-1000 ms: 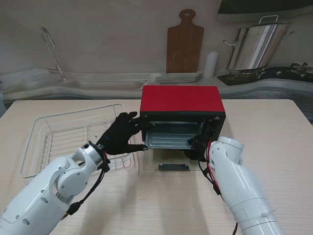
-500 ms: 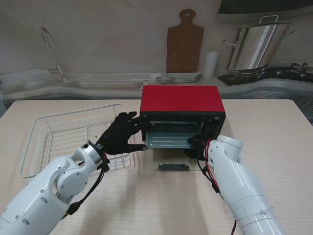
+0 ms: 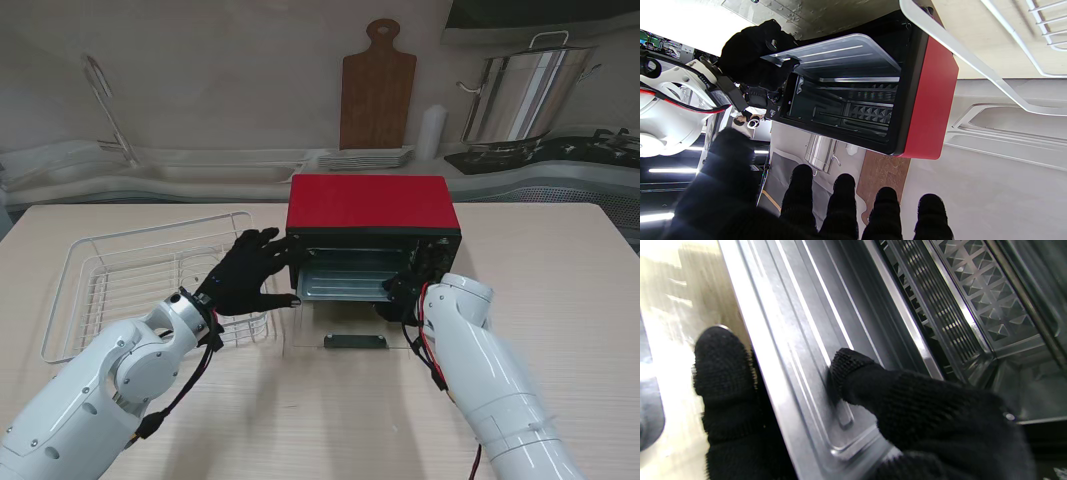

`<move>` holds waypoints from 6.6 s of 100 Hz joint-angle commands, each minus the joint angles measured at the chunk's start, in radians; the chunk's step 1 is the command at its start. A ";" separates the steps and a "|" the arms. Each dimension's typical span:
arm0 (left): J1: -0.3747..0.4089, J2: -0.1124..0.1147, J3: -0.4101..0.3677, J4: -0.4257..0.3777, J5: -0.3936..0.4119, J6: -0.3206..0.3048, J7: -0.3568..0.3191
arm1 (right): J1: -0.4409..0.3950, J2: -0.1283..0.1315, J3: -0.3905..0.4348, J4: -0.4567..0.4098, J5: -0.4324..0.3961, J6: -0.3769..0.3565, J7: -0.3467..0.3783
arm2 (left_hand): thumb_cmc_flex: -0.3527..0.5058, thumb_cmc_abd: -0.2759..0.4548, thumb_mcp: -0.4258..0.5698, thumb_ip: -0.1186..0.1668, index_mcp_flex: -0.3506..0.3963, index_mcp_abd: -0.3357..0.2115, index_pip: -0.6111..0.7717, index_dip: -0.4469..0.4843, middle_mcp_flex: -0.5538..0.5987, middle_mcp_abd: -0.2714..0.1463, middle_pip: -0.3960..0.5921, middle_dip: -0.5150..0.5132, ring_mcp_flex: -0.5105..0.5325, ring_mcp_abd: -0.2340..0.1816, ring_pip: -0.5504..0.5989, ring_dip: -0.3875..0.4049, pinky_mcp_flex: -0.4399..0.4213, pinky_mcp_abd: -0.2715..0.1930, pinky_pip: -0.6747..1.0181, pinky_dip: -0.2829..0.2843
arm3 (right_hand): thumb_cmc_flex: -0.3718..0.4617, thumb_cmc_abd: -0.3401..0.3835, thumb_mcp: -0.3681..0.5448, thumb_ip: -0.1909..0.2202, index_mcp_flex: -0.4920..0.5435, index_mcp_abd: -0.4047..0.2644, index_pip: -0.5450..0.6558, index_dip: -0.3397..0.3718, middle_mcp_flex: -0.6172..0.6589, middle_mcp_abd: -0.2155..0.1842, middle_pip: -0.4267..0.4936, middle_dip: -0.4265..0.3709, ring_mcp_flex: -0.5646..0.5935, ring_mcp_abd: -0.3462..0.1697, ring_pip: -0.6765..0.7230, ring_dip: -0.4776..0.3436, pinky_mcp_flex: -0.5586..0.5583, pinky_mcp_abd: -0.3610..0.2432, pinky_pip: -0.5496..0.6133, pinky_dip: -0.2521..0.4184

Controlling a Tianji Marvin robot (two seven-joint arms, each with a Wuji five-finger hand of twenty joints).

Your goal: Slide the trays into the oven

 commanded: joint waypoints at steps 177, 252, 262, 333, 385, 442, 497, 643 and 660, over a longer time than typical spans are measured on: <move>0.012 -0.007 -0.002 -0.004 -0.008 0.004 -0.005 | -0.057 0.009 0.067 -0.019 -0.134 0.091 0.195 | -0.007 0.029 -0.017 0.036 -0.013 0.005 0.006 0.005 -0.028 -0.013 0.008 -0.010 -0.018 -0.025 -0.012 -0.015 -0.019 -0.025 -0.053 -0.006 | -0.376 0.107 -0.333 0.135 -0.153 0.107 -0.172 0.109 -0.118 0.038 -0.034 0.005 -0.069 0.074 -0.095 -0.005 -0.108 0.118 0.025 0.061; 0.016 -0.008 -0.006 -0.006 -0.004 0.001 0.004 | -0.074 0.039 0.083 -0.021 -0.217 0.146 0.350 | -0.008 0.029 -0.016 0.035 -0.012 0.003 0.010 0.010 -0.028 -0.013 0.008 -0.009 -0.017 -0.026 -0.012 -0.015 -0.020 -0.025 -0.052 -0.004 | -0.386 0.147 -0.379 0.150 -0.067 0.146 -0.239 0.139 -0.074 0.069 -0.050 -0.007 -0.046 0.099 -0.071 -0.006 -0.077 0.125 0.032 0.072; 0.017 -0.008 -0.007 -0.007 -0.004 0.001 0.004 | -0.083 0.043 0.084 -0.029 -0.223 0.146 0.359 | -0.008 0.029 -0.016 0.035 -0.012 0.003 0.010 0.010 -0.028 -0.015 0.009 -0.008 -0.016 -0.026 -0.012 -0.015 -0.019 -0.025 -0.052 -0.004 | -0.387 0.149 -0.380 0.151 -0.067 0.148 -0.250 0.142 -0.076 0.072 -0.052 -0.008 -0.047 0.100 -0.073 -0.008 -0.077 0.124 0.032 0.071; 0.026 -0.010 -0.010 -0.009 -0.006 -0.005 0.013 | -0.157 0.071 0.094 -0.119 -0.289 0.110 0.387 | -0.008 0.027 -0.015 0.035 -0.009 0.005 0.010 0.011 -0.024 -0.011 0.010 -0.008 -0.015 -0.025 -0.011 -0.015 -0.020 -0.024 -0.053 -0.004 | -0.385 0.148 -0.355 0.152 -0.074 0.167 -0.310 0.137 -0.090 0.093 -0.069 -0.013 -0.061 0.118 -0.094 -0.017 -0.083 0.135 0.017 0.061; 0.029 -0.010 -0.020 -0.007 -0.015 -0.002 0.011 | -0.223 0.101 0.124 -0.182 -0.288 0.113 0.471 | -0.008 0.026 -0.015 0.035 -0.009 0.005 0.009 0.011 -0.025 -0.012 0.009 -0.008 -0.016 -0.025 -0.012 -0.015 -0.020 -0.024 -0.052 -0.004 | -0.389 0.149 -0.352 0.149 -0.015 0.183 -0.309 0.156 -0.071 0.107 -0.078 -0.018 -0.051 0.135 -0.089 -0.015 -0.072 0.135 0.012 0.049; 0.039 -0.010 -0.017 -0.014 -0.014 -0.011 0.012 | -0.333 0.136 0.148 -0.299 -0.262 0.113 0.560 | -0.008 0.028 -0.016 0.035 -0.009 0.005 0.008 0.011 -0.026 -0.012 0.008 -0.009 -0.017 -0.026 -0.013 -0.016 -0.019 -0.024 -0.053 -0.004 | -0.391 0.149 -0.340 0.149 0.014 0.190 -0.358 0.179 -0.064 0.115 -0.091 -0.023 -0.053 0.144 -0.088 -0.017 -0.071 0.138 0.012 0.040; 0.060 -0.007 -0.012 -0.033 0.009 -0.023 0.019 | -0.443 0.183 0.159 -0.434 -0.301 0.037 0.659 | -0.008 0.028 -0.017 0.035 -0.007 0.005 0.007 0.011 -0.023 -0.010 0.008 -0.009 -0.016 -0.025 -0.013 -0.016 -0.019 -0.024 -0.053 -0.004 | -0.390 0.146 -0.327 0.149 0.014 0.186 -0.394 0.195 -0.074 0.116 -0.098 -0.025 -0.069 0.143 -0.098 -0.019 -0.090 0.143 0.000 0.034; 0.080 -0.009 -0.012 -0.035 0.054 -0.036 0.072 | -0.444 0.294 -0.175 -0.461 -1.381 -0.627 0.572 | -0.007 0.027 -0.019 0.035 -0.005 0.004 0.007 0.011 -0.020 -0.012 0.008 -0.010 -0.014 -0.024 -0.011 -0.016 -0.016 -0.021 -0.052 -0.004 | -0.436 0.139 -0.175 0.178 0.002 0.038 -0.392 0.184 -0.365 -0.057 -0.146 -0.025 -0.541 -0.076 -0.220 0.015 -0.662 -0.086 -0.199 0.250; 0.082 -0.009 -0.014 -0.033 0.055 -0.036 0.075 | -0.405 0.296 -0.230 -0.421 -1.439 -0.625 0.558 | -0.006 0.027 -0.018 0.035 -0.005 0.005 0.006 0.011 -0.022 -0.012 0.008 -0.010 -0.014 -0.024 -0.011 -0.016 -0.016 -0.022 -0.052 -0.005 | -0.447 0.147 -0.176 0.180 -0.035 0.031 -0.414 0.170 -0.387 -0.063 -0.158 -0.028 -0.551 -0.087 -0.238 0.007 -0.677 -0.102 -0.225 0.239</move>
